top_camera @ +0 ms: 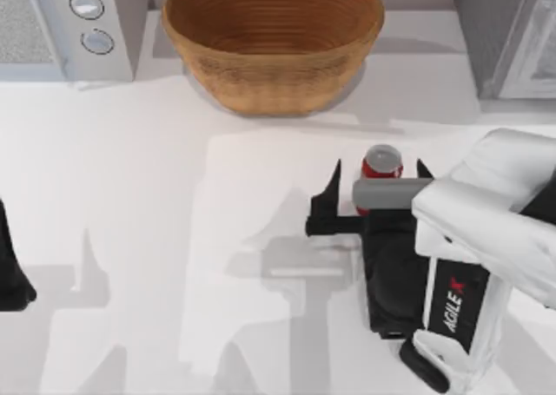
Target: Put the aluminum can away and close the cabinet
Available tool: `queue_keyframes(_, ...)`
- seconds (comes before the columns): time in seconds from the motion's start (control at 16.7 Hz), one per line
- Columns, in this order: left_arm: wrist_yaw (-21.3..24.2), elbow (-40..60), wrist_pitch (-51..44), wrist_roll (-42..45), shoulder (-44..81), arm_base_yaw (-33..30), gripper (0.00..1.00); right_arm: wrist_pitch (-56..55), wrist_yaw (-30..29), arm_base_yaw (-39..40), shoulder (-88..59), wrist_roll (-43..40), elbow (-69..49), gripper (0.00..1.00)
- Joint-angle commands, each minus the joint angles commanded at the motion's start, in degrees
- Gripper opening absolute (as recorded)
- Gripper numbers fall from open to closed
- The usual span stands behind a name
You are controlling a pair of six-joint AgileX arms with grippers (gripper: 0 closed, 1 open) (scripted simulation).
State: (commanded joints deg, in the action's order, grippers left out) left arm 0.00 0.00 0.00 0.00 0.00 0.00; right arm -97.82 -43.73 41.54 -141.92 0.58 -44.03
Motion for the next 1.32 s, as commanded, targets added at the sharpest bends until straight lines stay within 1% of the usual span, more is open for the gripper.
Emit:
queue_keyframes(0.72,0.0,0.0,0.0,0.0,0.0,0.0,1.0,0.0,0.0,0.0,0.0,0.0,0.0,0.02)
queue_keyframes(0.78,0.0,0.0,0.0,0.0,0.0,0.0,1.0,0.0,0.0,0.0,0.0,0.0,0.0,0.0)
queue_keyframes(1.32,0.0,0.0,0.0,0.0,0.0,0.0,1.0,0.1,0.0,0.1,0.1,0.1,0.0,0.0)
